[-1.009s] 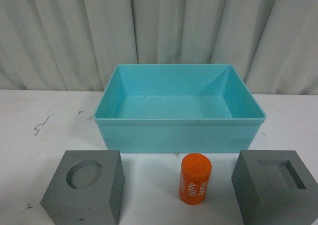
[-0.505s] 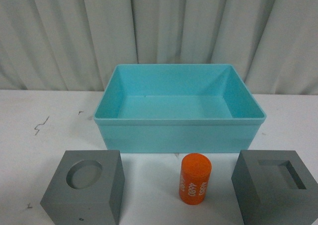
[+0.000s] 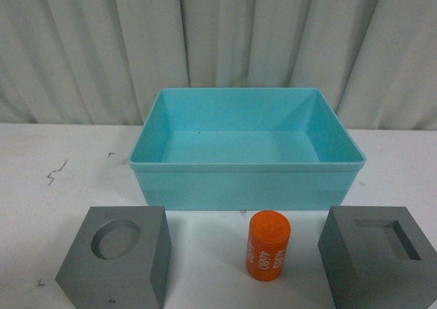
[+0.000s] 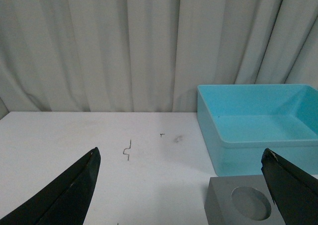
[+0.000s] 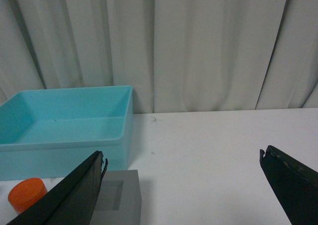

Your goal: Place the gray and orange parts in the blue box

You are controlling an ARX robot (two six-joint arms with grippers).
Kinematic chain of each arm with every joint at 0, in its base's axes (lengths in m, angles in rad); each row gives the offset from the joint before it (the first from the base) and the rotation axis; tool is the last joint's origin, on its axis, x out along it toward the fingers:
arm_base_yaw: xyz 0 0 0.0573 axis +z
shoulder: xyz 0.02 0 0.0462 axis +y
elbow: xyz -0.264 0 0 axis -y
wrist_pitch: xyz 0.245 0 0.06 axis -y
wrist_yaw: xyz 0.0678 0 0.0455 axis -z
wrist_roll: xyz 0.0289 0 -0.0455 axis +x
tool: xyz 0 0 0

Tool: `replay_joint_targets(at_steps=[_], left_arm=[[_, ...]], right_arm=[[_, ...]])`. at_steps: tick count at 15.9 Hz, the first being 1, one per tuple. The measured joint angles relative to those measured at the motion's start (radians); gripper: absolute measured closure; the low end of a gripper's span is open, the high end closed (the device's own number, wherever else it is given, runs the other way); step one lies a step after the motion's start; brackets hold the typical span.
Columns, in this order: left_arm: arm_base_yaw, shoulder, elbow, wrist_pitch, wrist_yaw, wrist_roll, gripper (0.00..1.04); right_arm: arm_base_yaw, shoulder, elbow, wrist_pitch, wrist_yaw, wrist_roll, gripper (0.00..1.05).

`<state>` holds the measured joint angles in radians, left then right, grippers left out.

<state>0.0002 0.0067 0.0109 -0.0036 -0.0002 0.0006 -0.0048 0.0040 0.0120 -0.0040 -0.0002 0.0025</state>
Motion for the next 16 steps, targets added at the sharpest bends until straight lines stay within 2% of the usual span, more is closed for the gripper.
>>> replay_joint_targets(at_steps=[16], left_arm=[[0.0,0.0,0.0,0.0,0.0,0.0,0.07]], right_arm=[[0.0,0.0,0.0,0.0,0.0,0.0,0.06]])
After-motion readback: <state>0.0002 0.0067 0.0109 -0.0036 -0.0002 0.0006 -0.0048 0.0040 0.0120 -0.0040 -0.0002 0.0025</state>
